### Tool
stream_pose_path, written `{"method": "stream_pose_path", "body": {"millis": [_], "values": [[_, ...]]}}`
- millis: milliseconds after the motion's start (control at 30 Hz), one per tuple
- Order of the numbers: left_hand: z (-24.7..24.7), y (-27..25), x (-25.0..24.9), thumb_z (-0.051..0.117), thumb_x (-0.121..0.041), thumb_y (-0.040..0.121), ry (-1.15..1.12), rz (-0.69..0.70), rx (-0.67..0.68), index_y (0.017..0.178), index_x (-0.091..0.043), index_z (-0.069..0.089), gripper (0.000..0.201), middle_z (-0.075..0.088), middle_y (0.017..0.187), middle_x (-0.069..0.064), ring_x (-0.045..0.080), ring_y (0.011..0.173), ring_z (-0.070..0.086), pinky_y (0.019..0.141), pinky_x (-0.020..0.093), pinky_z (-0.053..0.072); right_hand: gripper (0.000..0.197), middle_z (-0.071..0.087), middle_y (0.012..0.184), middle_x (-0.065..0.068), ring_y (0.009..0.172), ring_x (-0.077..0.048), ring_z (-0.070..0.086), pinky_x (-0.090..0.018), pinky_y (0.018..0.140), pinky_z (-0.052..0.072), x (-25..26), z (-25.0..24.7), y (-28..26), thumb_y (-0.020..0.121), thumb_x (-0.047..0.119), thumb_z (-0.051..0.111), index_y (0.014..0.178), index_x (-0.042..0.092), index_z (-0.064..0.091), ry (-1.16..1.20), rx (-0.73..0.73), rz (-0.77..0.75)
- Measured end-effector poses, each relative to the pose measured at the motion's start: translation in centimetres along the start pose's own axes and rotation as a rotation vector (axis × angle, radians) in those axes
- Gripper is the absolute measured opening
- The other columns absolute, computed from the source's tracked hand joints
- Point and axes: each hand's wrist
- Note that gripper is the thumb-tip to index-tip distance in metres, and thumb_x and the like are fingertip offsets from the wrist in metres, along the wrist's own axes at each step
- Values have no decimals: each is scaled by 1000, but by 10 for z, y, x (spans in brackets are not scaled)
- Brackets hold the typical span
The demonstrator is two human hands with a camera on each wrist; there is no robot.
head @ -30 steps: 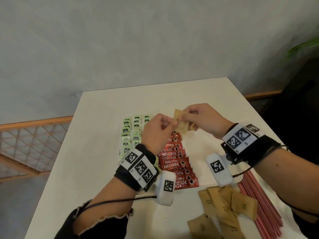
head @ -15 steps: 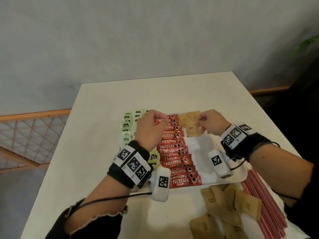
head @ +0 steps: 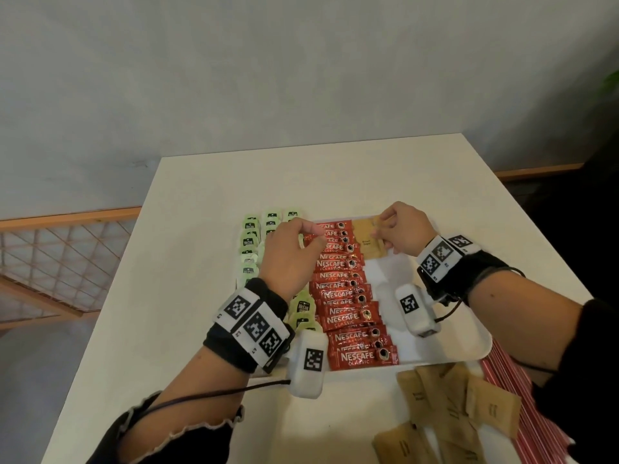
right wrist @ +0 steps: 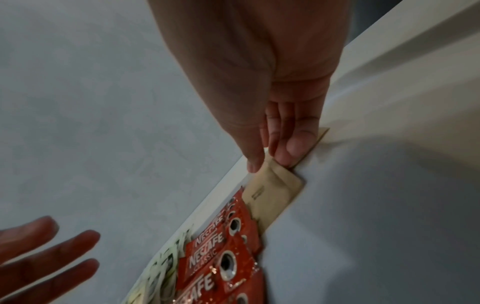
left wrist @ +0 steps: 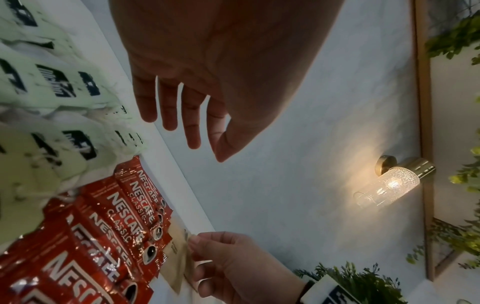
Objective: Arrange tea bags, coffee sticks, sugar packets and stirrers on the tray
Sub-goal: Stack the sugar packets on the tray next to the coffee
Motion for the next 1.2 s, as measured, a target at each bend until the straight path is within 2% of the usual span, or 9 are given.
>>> {"method": "stream_pose_path", "body": {"millis": [67,200,367,667,900,967,1033,1133,1200], "values": [[-2,-5,-5,62,-22,92,-6,16,13,93,-19,64,3,64,109,-4,1,84,60,78,15,49,32,67,82,-8,60,-20,61,-30,54,50,4,-5,-7,84,25,74,105,13,54,7,-34,-7],[-2,-18,-23,63,-24,90,49,76,70,93,-22,64,4,62,108,-7,10,103,57,97,39,45,33,65,82,-3,66,-22,64,-31,53,51,11,-23,-33,81,27,76,104,11,59,57,-38,-65],[3,-50,-48,68,-23,87,125,200,163,90,-25,62,7,64,107,-6,8,89,55,93,34,43,27,63,87,-3,66,-16,61,-25,51,49,13,-47,-96,83,23,74,105,12,62,78,7,-113],[33,-128,-32,75,-31,81,384,220,632,100,-21,64,25,63,106,-3,15,97,60,89,39,50,20,66,87,-3,68,-17,66,-27,54,54,-37,-61,-216,80,27,77,96,20,67,-4,140,-70],[55,-173,-25,70,-40,86,630,174,759,120,-21,57,41,60,118,-3,16,104,58,90,32,49,33,68,70,-1,63,-17,68,-30,56,56,-84,-36,-272,78,41,77,72,11,65,-250,224,96],[61,-180,-28,69,-42,86,687,168,748,125,-21,55,47,58,123,-2,17,108,57,89,30,48,36,59,55,13,55,-9,62,-24,49,48,-86,-29,-280,73,47,79,60,22,55,-262,202,80],[67,-185,-30,70,-44,84,755,165,711,126,-21,53,51,55,124,0,20,111,56,87,31,46,32,62,66,19,67,-4,61,-19,56,44,-84,-20,-285,67,50,81,76,29,58,-282,153,49],[74,-190,-31,72,-46,81,844,170,676,126,-20,50,57,56,123,2,22,112,55,85,34,45,72,61,96,2,92,-20,62,-26,66,45,-78,-6,-289,71,47,80,120,11,42,-399,136,104],[75,-191,-31,71,-43,83,840,150,684,127,-18,49,55,58,122,2,23,110,57,82,32,45,77,56,97,-4,91,-22,59,-25,61,39,-74,-2,-290,74,39,80,125,4,35,-411,126,132]]}}
Point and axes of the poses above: each hand's wrist, its own y-axis towards the middle knuckle, its own z-axis out of the palm, x = y × z
